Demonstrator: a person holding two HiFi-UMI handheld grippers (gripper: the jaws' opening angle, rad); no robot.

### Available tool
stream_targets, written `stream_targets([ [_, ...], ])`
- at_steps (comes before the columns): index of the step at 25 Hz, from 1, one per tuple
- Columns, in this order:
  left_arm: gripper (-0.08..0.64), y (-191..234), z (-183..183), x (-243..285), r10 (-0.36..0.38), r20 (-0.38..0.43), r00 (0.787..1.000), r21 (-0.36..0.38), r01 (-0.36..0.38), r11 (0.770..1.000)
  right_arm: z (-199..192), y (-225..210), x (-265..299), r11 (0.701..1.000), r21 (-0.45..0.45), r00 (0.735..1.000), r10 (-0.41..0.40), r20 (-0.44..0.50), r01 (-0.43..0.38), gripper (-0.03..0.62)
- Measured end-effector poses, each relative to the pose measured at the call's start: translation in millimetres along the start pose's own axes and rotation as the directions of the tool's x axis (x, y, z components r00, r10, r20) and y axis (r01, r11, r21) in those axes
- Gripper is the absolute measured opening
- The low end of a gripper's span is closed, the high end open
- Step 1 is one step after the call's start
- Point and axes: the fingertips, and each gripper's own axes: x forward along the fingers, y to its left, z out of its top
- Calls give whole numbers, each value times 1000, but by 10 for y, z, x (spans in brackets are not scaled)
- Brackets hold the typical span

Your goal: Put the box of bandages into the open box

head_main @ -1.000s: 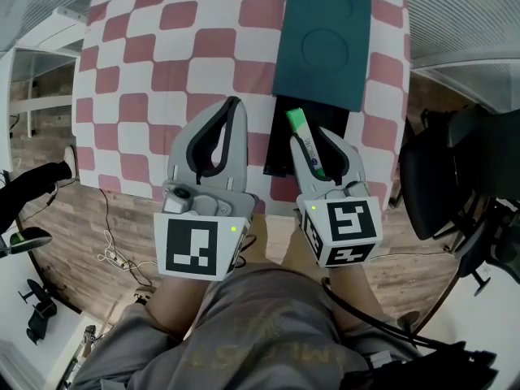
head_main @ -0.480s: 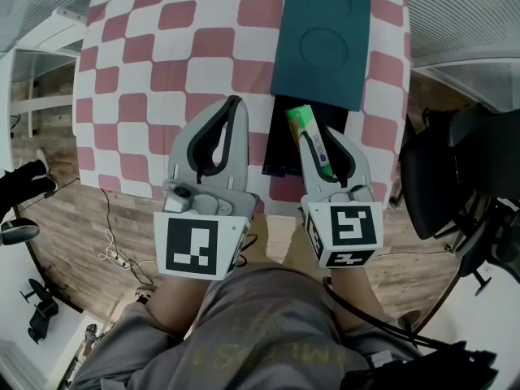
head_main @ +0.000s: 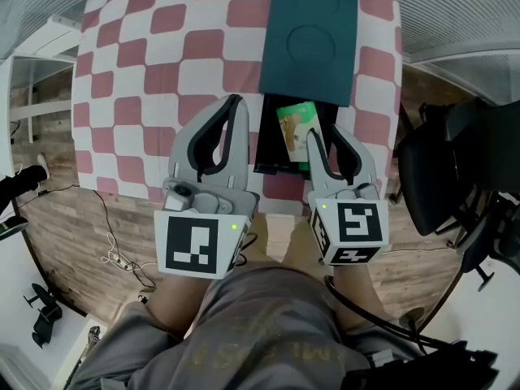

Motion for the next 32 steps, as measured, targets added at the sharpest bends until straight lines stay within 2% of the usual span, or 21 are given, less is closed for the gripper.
stream_targets([
  [11,0,-91,27,-131,5,8,1000,9,-5,1000,-115,44,-47,1000,7,1000,18,7,-18,122],
  [15,0,-60,15,-134,8,9,1000,14,-8,1000,-39,-24,-157,1000,23,998,-6,68,5,90],
  [18,0,-65,2,-102,0,8,1000,11,0,1000,-63,-116,-205,999,30,997,-31,69,29,84],
  [23,0,-131,-18,-60,-22,1,1000,9,22,1000,-153,-167,-221,999,19,998,-51,42,51,83],
  [32,0,-103,2,-58,-20,3,1000,18,20,1000,-337,-139,-109,995,-77,995,-65,-79,59,81],
])
